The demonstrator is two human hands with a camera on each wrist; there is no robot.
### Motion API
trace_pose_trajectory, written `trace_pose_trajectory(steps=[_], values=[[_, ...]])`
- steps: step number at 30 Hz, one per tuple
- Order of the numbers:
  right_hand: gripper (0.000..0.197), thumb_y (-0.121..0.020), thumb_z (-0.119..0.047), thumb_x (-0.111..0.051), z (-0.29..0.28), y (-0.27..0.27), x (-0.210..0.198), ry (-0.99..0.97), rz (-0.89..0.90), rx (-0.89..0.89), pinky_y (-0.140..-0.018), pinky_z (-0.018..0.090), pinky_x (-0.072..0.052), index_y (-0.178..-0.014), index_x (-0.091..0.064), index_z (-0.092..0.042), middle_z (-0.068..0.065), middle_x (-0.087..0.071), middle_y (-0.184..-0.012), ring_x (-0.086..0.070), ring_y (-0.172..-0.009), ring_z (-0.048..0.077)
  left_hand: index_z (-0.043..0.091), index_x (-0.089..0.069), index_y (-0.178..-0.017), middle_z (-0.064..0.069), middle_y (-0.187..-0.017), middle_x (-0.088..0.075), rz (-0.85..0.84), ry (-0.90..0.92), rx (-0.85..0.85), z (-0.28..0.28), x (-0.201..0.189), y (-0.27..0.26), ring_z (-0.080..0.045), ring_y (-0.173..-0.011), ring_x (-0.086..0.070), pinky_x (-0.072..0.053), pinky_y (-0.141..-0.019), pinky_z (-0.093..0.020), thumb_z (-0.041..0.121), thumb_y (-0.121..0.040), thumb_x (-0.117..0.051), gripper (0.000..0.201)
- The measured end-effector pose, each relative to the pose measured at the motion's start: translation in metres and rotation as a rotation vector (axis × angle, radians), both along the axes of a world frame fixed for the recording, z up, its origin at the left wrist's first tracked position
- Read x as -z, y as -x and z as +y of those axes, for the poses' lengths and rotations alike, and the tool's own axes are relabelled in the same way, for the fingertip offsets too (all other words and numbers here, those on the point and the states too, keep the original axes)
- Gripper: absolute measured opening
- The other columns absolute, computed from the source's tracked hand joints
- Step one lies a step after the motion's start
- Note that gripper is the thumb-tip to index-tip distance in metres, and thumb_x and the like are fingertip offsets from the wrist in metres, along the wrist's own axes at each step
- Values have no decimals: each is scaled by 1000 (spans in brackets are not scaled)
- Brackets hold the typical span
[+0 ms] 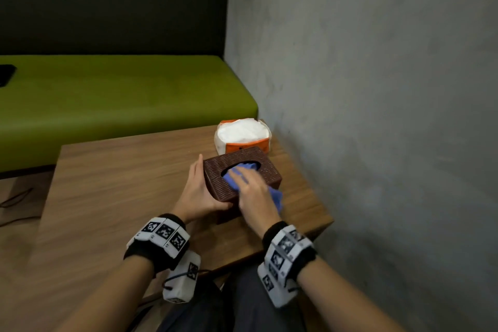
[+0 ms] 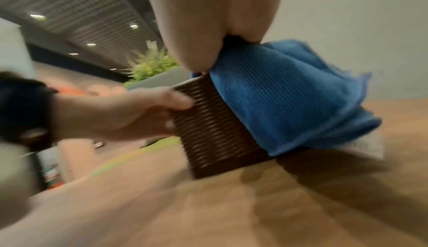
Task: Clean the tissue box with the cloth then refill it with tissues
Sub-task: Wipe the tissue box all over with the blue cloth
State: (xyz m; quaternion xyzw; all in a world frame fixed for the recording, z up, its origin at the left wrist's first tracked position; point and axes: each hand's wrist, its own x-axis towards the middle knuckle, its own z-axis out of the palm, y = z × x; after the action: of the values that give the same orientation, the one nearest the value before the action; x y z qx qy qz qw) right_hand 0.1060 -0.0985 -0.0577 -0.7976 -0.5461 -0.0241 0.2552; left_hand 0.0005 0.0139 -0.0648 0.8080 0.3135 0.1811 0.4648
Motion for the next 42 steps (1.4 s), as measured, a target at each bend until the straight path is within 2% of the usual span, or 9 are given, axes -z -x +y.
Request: trace_pose_trajectory(steps=[3, 5, 8, 13, 20, 26, 31, 34, 42], values=[[57, -74, 11, -46, -10, 4, -1, 7, -43, -181, -110, 29, -28, -128, -52, -8, 14, -54, -133, -48, -125, 28, 4, -10, -145, -10, -144, -24, -59, -30, 19, 3, 4, 8, -20, -135, -29, -31, -110, -28, 52, -30, -74, 140], [63, -68, 14, -50, -30, -13, -1, 25, -99, -186, -110, 32, -32, -127, -53, -9, 14, -55, -132, -51, -123, 28, 4, -15, -143, -10, -141, -28, -56, -56, 59, 8, 2, 14, -20, -133, -32, -30, -110, -28, 52, -31, -75, 136], [61, -73, 19, -50, -44, -40, -3, 43, -51, -22, -103, 47, -44, -128, -51, -5, 19, -52, -135, -49, -125, 36, 5, -14, -143, -8, -142, -27, -34, -91, 124, 12, -3, 18, -12, -127, -31, -26, -106, -21, 54, -32, -74, 135], [47, -87, 6, -40, 7, -56, -24, 121, 52, 208, -105, 38, -35, -133, -44, -4, 16, -45, -141, -44, -128, 32, 5, -13, -143, -7, -139, -27, -22, -88, 135, 10, -8, 21, -7, -120, -28, -25, -102, -18, 53, -31, -72, 135], [48, -89, 5, -41, 54, 17, -30, 243, -88, -148, -111, 38, -26, -136, -37, -2, 19, -37, -146, -34, -133, 32, 6, -16, -143, 5, -130, -27, -57, -85, 124, 5, -5, 20, -3, -121, -27, -24, -100, -15, 51, -32, -72, 132], [45, -86, 4, -44, 45, -32, -28, 217, -4, 100, -104, 39, -34, -131, -45, -4, 17, -47, -137, -43, -125, 33, 4, -18, -140, -2, -131, -31, -47, -96, 124, 3, -6, 18, -8, -120, -30, -27, -101, -19, 51, -31, -71, 130], [50, -86, 8, -41, 56, 15, -28, 165, 44, -106, -110, 35, -28, -134, -43, -6, 16, -41, -144, -38, -132, 30, 5, -21, -141, 0, -129, -32, -94, -105, 79, 1, -5, 16, -10, -123, -31, -26, -103, -21, 48, -32, -72, 127], [50, -84, 7, -43, 45, -27, -30, 191, 39, -16, -107, 35, -31, -131, -48, -9, 14, -47, -140, -43, -128, 30, 2, -19, -141, -10, -137, -32, -53, -105, 75, 2, -3, 17, -16, -127, -33, -26, -104, -21, 51, -30, -71, 132], [47, -81, 11, -42, 3, -50, -24, -54, 258, 326, -99, 33, -43, -119, -61, -10, 16, -61, -122, -56, -114, 31, 6, -15, -142, -7, -137, -30, -76, -78, 130, -8, -6, 17, -7, -122, -29, -26, -103, -19, 50, -33, -73, 131]])
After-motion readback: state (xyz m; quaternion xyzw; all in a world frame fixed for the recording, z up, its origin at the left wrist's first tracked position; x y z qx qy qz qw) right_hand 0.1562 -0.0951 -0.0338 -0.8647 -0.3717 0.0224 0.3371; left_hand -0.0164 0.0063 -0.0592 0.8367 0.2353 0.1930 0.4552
